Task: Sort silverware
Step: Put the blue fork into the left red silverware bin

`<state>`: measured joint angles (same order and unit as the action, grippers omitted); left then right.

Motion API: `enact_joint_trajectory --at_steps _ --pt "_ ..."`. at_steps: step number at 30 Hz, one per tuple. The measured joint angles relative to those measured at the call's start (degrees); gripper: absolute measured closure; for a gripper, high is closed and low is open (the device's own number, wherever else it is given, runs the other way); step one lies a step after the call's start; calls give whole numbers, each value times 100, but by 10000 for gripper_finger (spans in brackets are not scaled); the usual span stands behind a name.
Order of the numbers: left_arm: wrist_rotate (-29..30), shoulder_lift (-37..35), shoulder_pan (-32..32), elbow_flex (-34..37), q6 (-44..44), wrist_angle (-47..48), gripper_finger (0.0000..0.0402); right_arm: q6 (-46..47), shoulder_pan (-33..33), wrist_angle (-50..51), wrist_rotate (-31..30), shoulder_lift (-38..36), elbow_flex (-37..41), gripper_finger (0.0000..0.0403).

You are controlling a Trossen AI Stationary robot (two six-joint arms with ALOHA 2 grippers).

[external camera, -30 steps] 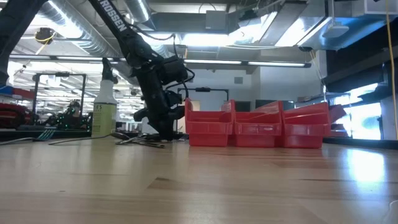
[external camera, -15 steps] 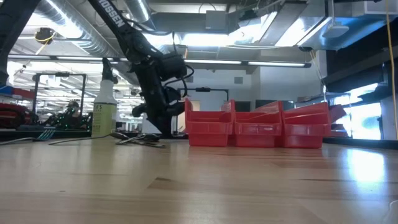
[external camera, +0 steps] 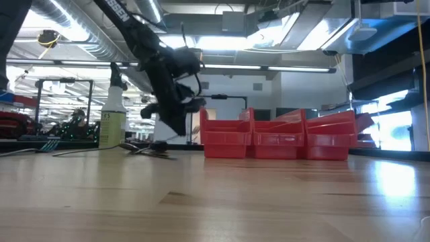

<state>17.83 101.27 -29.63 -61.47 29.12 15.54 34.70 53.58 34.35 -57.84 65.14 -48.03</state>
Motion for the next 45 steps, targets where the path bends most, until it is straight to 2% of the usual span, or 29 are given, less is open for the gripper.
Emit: enact_joint_trajectory --at_steps 4,10,16,19,25,29,33,39,42,45 --pt "41 -410 -28 0 97 -4 402 0 0 2 0 0 0 89" --pt "-122 -974 -1 -2 778 -188 401 -2 0 5 0 0 0 89" --pt "-131 -1425 452 -8 1717 -888 401 -2 0 6 -1 0 0 89" --pt "129 -1558 751 -9 1896 -1127 401 122 0 0 239 0 0 89" --pt "265 -1531 1235 -368 2297 -1097 401 144 0 -25 463 -2 0 89" --pt "741 -1465 1454 -909 2420 -432 401 -69 0 0 477 0 0 89" --pt "978 -1190 1581 -1657 2538 382 401 -480 0 8 498 -6 0 89" --pt "997 -186 1594 -3411 2446 1635 401 -949 0 20 586 -9 0 89" --pt "1176 401 1607 -4294 2500 2600 401 -968 0 20 592 -9 0 89" --pt "1109 869 1596 -4771 2833 3355 401 -1056 0 33 592 -11 0 89"
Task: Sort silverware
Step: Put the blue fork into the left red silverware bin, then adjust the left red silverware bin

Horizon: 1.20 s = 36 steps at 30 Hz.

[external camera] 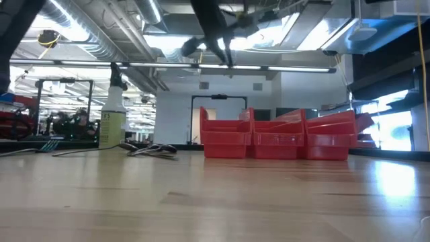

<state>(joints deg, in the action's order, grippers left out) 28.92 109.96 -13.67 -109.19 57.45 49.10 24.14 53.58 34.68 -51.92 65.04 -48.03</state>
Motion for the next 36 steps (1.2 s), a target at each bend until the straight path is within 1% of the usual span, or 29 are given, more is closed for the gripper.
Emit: enact_joint_trajectory --at_steps 2,5,9,15,18,22,25,31,33,36 --pt "-193 193 0 -20 240 157 401 -46 0 11 0 -2 0 89" --pt "-398 455 -11 -20 551 121 401 -47 0 0 0 -2 0 89" --pt "-451 785 -121 -20 930 324 401 -48 0 -4 -19 -2 0 89" --pt "-622 963 -293 -22 940 188 401 -13 0 -15 -96 -4 0 89" --pt "-689 1008 -325 -15 1080 329 398 32 2 -56 -96 -4 0 89" --pt "-846 1020 -414 -18 1106 325 383 113 1 -57 -94 -3 0 89" --pt "-827 1024 -448 -18 1105 528 365 114 1 -55 -76 4 0 89" --pt "-775 1024 -470 -18 775 517 324 120 2 -57 -39 7 0 89" --pt "-750 992 -458 -18 391 381 310 116 0 -57 27 7 0 89" --pt "-481 804 -338 -17 -445 239 291 114 1 -42 55 7 0 89"
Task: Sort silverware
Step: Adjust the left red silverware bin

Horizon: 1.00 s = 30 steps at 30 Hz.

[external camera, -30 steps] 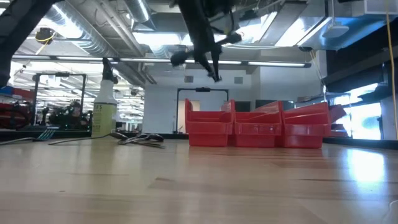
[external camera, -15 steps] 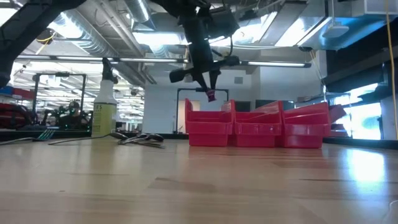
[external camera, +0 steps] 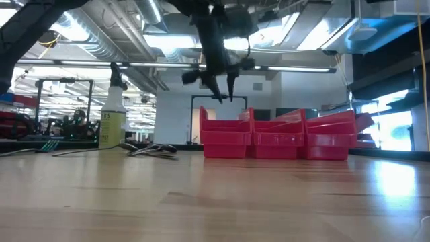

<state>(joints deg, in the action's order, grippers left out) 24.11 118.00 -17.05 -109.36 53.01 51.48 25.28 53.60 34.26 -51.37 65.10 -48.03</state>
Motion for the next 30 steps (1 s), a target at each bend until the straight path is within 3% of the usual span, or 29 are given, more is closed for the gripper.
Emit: enact_joint_trajectory --at_steps 7,12,17,21,25,30 --pt "1124 -885 604 -2 -2071 324 273 -48 -1 23 -24 2 0 89" --pt "1334 -1197 999 -7 -3175 1437 272 -218 -1 27 -177 4 0 89" --pt "1551 -1214 1318 218 -3384 2815 272 -919 -414 -556 -370 219 0 89" --pt "2427 -1214 1696 701 -2881 3506 272 -2075 -1119 -1728 -82 737 0 96" --pt "2879 -1368 2114 1426 -2222 3674 273 -2632 -1814 -2961 472 1294 0 152" --pt "2564 -2183 2540 2860 -2048 2443 283 -2683 -2469 -3745 1074 1881 0 290"
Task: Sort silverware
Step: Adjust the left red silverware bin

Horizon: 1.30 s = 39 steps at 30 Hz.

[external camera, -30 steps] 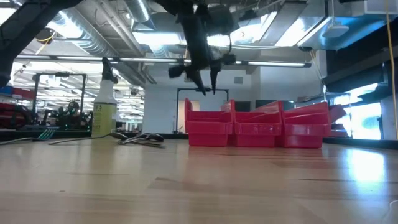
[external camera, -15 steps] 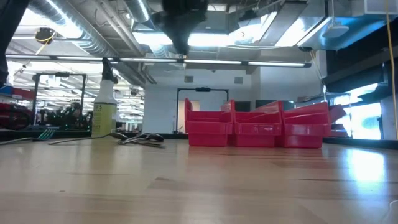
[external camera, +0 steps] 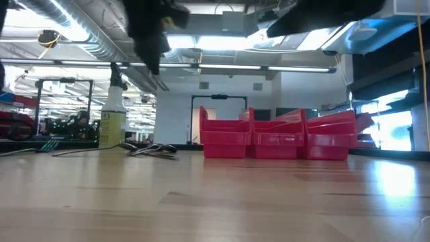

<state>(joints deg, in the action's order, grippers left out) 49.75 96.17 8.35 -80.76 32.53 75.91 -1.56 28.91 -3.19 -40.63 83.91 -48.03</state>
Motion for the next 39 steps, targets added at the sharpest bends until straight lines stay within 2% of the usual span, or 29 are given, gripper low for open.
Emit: enact_joint_trajectory --at_steps 2,4,7,10,13,14,16,19,22,25,27,31,39 --pt "-247 -494 125 681 -52 -764 289 1 -206 -278 322 172 0 353" --pt "-440 -1056 224 1363 -224 -1630 298 -14 -394 -624 747 350 0 389" --pt "-890 -1925 268 2391 -748 -2953 314 29 -698 -1131 1237 672 -130 382" --pt "-1894 -2678 123 3391 -1528 -4340 329 -43 -939 -1157 1756 1162 -567 381" --pt "-2764 -3235 -88 4261 -2028 -5398 346 -673 -1124 -1052 2292 1773 -1175 393" --pt "-2944 -3379 -159 4499 -2123 -5659 353 -919 -1163 -921 2305 2012 -1435 398" --pt "-3047 -3596 -306 4867 -2248 -5879 372 -993 -1271 -466 1876 2508 -2061 400" --pt "-3268 -3812 -532 5227 -2196 -5920 397 -942 -1479 314 1524 3281 -3064 402" --pt "-3699 -4041 -686 5519 -2232 -6253 401 -974 -1682 970 990 3986 -4007 402" --pt "-3855 -4212 -707 5714 -2347 -6436 401 -1016 -1833 1989 496 4508 -4810 402" --pt "-4102 -4276 -707 5811 -2504 -6543 402 -817 -1917 2479 591 4727 -5224 402" --pt "-4364 -4422 -707 5986 -2604 -6696 401 -327 -2086 2935 1288 4995 -5729 403" --pt "-4837 -4833 -694 6387 -2524 -7502 401 760 -2384 3639 1471 5104 -5984 403"
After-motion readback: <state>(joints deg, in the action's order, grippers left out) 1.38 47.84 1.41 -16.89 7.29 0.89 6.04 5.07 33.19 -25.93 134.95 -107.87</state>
